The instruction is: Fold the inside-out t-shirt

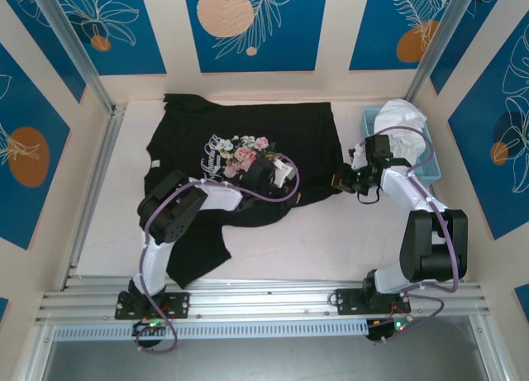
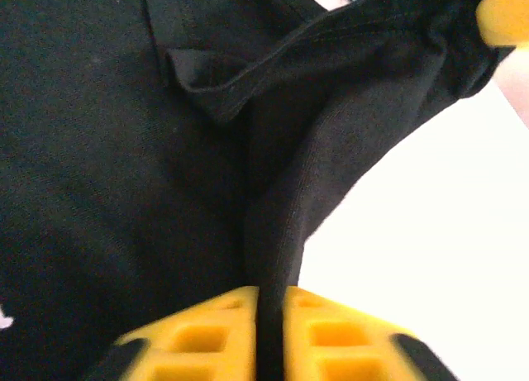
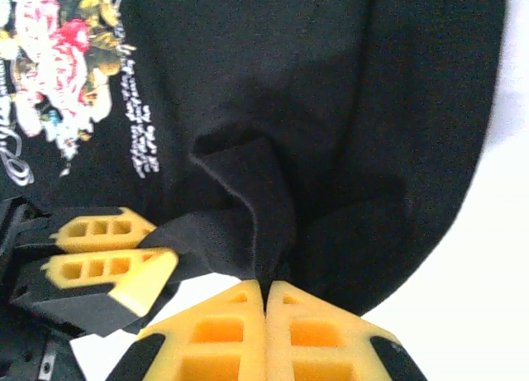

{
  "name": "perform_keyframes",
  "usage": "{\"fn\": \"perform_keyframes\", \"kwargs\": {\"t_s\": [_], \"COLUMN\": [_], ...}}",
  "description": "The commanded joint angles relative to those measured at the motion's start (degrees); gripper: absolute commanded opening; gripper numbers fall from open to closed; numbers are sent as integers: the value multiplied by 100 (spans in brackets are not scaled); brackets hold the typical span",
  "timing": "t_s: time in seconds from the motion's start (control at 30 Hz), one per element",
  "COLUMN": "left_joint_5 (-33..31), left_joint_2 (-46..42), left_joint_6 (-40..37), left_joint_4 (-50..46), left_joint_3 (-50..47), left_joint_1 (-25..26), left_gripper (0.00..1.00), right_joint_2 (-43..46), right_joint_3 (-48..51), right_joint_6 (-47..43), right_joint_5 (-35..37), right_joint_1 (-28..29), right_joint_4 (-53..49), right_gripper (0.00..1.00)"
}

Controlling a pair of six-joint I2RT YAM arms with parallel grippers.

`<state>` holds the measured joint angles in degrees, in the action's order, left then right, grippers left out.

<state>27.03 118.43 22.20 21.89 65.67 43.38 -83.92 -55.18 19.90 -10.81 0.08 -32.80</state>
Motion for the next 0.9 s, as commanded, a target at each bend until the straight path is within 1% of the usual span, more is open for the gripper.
{"fn": "perform_keyframes", "kwargs": {"t_s": [0.0,0.03,0.1,0.17,0.23,0.27,0.33,0.37,0.43,0.5,0.6,0.77,0.87], "left_joint_5": [20,-78,-391,-842,-1522,-1759,-2103,-2120,-1853,-1621,-1509,-1514,-1242], "left_joint_2": [-484,-672,-1129,-1693,-2382,-2665,-3193,-3356,-3527,-3411,-2922,-1915,-1267], "left_joint_6": [0,-7,-31,-2,176,283,637,797,1067,1112,1062,881,942], "left_joint_4": [45,-58,-332,-705,-1298,-1574,-2291,-2519,-2697,-2654,-2566,-2527,-2526], "left_joint_3": [-208,-318,-622,-1061,-1591,-1792,-2214,-2364,-2648,-2669,-2287,-1364,-825], "left_joint_1": [-50,-61,-85,-143,-274,-377,-747,-975,-1552,-1933,-2221,-2317,-2282], "left_gripper": [35,41,47,50,52,52,54,54,54,54,55,55,55], "right_joint_2": [-42,-49,-84,-112,-137,-139,-151,-153,-171,-199,-229,-166,-74], "right_joint_3": [-191,-207,-260,-300,-320,-320,-319,-312,-296,-283,-301,-266,-181], "right_joint_6": [103,130,179,223,242,242,265,285,342,390,403,358,367], "right_joint_5": [415,422,424,413,429,458,496,507,509,505,495,399,370], "right_joint_1": [-9,-16,-25,-17,-19,-30,-38,-43,-60,-69,-121,-248,-419], "right_joint_4": [-198,-163,-95,-15,84,133,243,300,460,587,653,620,617], "right_gripper": [0,0,0,0,0,0,0,0,0,0,0,0,0]}}
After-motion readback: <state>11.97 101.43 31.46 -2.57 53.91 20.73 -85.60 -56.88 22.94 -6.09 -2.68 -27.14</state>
